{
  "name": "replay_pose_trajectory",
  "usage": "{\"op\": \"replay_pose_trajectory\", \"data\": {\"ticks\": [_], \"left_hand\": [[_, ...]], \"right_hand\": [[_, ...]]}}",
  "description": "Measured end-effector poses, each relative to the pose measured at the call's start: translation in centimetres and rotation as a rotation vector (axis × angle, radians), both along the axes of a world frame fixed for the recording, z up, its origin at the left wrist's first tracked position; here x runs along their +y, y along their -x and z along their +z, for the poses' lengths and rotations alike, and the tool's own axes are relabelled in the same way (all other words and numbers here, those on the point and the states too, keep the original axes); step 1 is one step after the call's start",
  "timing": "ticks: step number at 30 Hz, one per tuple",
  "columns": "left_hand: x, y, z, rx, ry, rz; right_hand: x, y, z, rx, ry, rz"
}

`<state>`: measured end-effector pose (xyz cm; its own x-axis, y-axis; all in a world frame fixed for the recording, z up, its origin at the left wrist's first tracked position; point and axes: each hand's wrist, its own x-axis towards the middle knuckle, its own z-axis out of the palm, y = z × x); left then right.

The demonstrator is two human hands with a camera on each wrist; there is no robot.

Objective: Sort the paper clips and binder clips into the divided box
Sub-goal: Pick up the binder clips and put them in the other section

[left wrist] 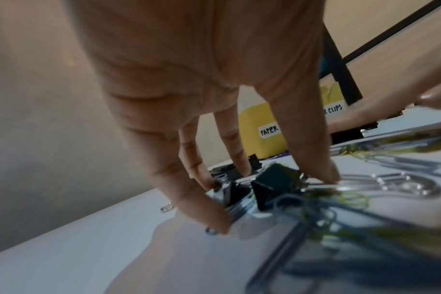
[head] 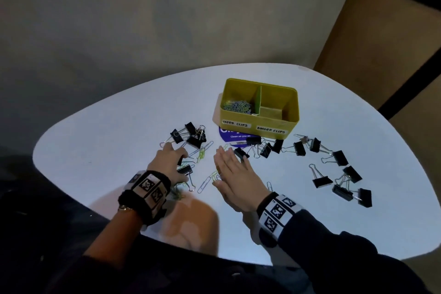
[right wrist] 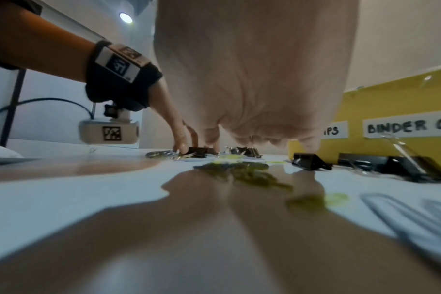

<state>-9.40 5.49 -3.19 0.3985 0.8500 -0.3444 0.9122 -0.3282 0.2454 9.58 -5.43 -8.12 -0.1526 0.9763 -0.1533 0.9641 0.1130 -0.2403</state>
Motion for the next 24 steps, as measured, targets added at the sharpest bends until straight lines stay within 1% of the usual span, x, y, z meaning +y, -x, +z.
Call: {"op": "replay_pose_trajectory", "data": {"ticks": [3, 6, 9, 12, 13, 15, 17, 18, 20, 22, 24], "left_hand": [[0.5, 0.3, -0.3, -0.055, -0.042, 0.002], [1.1, 0.8, -0.3, -0.109, -0.037, 0.006], [1.8, 1.7, -0.5, -0.168, 0.023, 0.014], [2.4, 2.5, -0.5, -0.243, 0.042, 0.06], [2.7, 2.8, -0.3, -0.279, 0.025, 0.089], [3.6, 3.6, 0.0, -0.339, -0.03, 0.152], [5.0, 4.2, 0.1, -0.354, -0.092, 0.185], [5.6, 4.3, 0.1, -0.341, -0.12, 0.191], [6.6, 4.3, 0.1, -0.285, -0.192, 0.184], [7.0, 3.8, 0.1, -0.235, -0.241, 0.17], [6.9, 3.0, 0.1, -0.174, -0.212, 0.105]], "right_hand": [[2.8, 0.5, 0.3, -0.076, 0.063, -0.05], [3.9, 1.4, 1.1, -0.156, 0.057, -0.029], [4.6, 2.4, 1.3, -0.13, 0.057, 0.012], [5.3, 2.9, 0.9, -0.093, 0.088, -0.002], [5.3, 2.9, 1.0, -0.089, 0.096, -0.014], [4.9, 2.8, 1.4, -0.139, 0.12, -0.043], [4.4, 2.7, 2.2, -0.199, 0.115, -0.092], [4.3, 2.8, 2.6, -0.207, 0.081, -0.108], [4.5, 3.4, 3.3, -0.164, -0.064, -0.074], [4.9, 4.3, 3.5, -0.033, -0.199, 0.013], [5.5, 5.2, 3.2, 0.08, -0.207, 0.089]]}}
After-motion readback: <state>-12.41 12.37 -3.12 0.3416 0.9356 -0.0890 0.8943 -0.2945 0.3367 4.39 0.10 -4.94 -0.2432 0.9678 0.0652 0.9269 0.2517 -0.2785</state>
